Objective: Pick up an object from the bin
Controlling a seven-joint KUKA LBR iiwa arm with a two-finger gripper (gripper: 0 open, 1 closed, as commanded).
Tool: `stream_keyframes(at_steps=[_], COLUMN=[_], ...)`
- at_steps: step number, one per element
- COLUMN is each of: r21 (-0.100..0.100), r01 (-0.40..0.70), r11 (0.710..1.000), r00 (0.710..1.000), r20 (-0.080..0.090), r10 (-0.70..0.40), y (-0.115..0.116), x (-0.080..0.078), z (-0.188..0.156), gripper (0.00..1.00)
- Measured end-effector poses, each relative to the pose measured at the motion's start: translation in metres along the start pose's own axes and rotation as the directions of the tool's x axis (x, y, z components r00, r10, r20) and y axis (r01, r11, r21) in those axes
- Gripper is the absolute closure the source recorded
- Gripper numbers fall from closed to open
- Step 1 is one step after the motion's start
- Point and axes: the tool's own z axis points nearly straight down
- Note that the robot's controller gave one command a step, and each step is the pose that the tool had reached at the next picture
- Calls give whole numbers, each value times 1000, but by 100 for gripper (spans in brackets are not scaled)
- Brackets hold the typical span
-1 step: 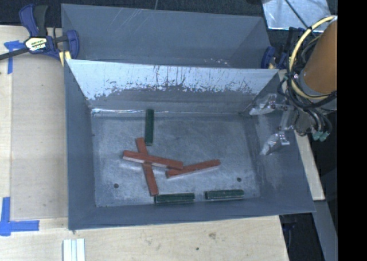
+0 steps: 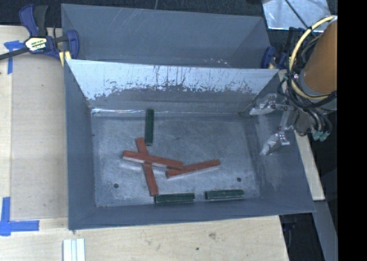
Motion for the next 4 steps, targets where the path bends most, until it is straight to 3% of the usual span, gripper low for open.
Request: stream_keyframes(at_steps=[1, 2, 3, 4], r21=[3, 0, 11, 11], r01=[34, 14, 166, 167], r11=[999, 1000, 986, 986], r00=[999, 1000, 985, 985], r20=[8, 3, 47, 47], r10=[-34, -14, -166, -167], y=[19, 33, 72, 72], x=[1, 16, -5, -5], z=[42, 104, 152, 152], gripper=[0, 0, 100, 100])
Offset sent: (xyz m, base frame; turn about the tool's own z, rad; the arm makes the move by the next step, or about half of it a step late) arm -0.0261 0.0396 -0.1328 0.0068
